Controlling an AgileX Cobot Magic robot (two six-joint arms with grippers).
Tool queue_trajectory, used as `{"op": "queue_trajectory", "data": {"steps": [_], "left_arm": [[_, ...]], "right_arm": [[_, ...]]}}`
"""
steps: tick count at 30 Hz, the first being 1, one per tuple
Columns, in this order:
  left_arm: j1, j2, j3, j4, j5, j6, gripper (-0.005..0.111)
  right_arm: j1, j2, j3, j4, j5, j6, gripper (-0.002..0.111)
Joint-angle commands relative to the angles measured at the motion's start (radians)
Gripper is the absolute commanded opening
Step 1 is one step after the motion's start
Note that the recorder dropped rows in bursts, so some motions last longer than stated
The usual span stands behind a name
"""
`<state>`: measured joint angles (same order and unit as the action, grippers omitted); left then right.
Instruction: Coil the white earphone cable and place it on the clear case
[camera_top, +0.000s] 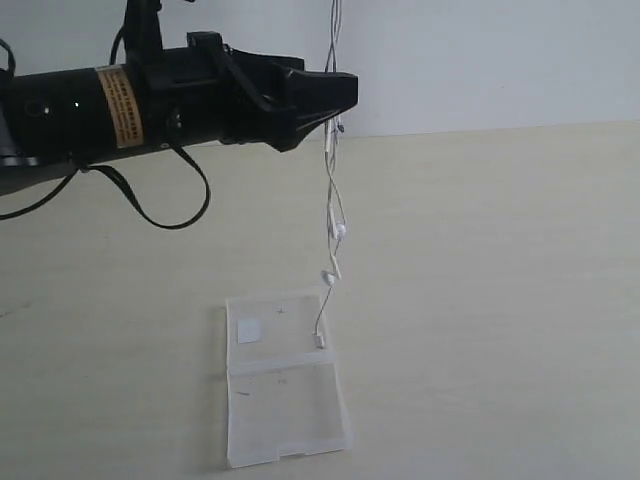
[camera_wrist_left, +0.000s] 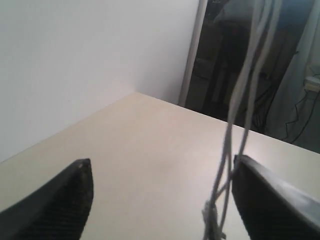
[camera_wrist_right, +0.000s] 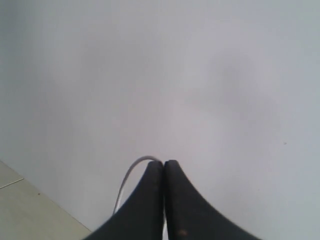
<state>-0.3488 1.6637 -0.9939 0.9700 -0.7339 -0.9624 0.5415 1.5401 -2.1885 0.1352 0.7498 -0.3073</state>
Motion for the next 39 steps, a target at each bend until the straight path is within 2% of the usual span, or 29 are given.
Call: {"op": "queue_trajectory", "data": {"steps": [1, 4, 6, 8, 13, 17, 25, 27, 33, 35, 37, 39], "left_arm": [[-0.041, 0.030, -0.009, -0.006, -0.002, -0.001, 0.074], [-0.058, 0.040, -0.009, -0.011, 0.004, -0.001, 0.074], [-0.058, 0.042, -0.009, -0.011, 0.011, -0.001, 0.068], [-0.058, 0.042, -0.009, -0.017, 0.017, -0.001, 0.052], [-0.058, 0.042, -0.009, -0.074, -0.024, 0.018, 0.000], [-0.058, 0.042, -0.009, -0.070, -0.098, 0.066, 0.000], [-0.058, 0.042, -0.009, -0.065, -0.102, 0.070, 0.003], [-0.058, 0.042, -0.009, -0.059, -0.102, 0.070, 0.010], [-0.059, 0.042, -0.009, -0.005, -0.102, 0.070, 0.045], [-0.059, 0.042, -0.009, -0.007, -0.110, 0.070, 0.053], [-0.059, 0.042, -0.009, -0.009, -0.114, 0.070, 0.053], [-0.059, 0.042, -0.009, -0.022, -0.114, 0.070, 0.046]], "right_arm": [[-0.003, -0.002, -0.005, -0.004, -0.022, 0.002, 0.000], [-0.003, 0.000, -0.005, -0.006, -0.023, 0.002, 0.000], [-0.003, 0.000, -0.005, -0.011, -0.026, 0.002, 0.000], [-0.003, 0.000, -0.005, -0.015, -0.025, 0.002, 0.000], [-0.003, 0.000, -0.005, -0.010, -0.023, 0.002, 0.000], [-0.003, 0.000, -0.005, -0.003, -0.019, 0.004, 0.000], [-0.003, 0.000, -0.005, -0.003, -0.013, 0.004, 0.000], [-0.003, 0.000, -0.005, -0.003, -0.013, 0.004, 0.000], [-0.003, 0.000, -0.005, -0.003, -0.013, 0.004, 0.000], [-0.003, 0.000, -0.005, -0.003, -0.013, 0.004, 0.000], [-0.003, 0.000, -0.005, -0.003, -0.013, 0.004, 0.000], [-0.003, 0.000, -0.005, -0.003, -0.013, 0.004, 0.000]]}}
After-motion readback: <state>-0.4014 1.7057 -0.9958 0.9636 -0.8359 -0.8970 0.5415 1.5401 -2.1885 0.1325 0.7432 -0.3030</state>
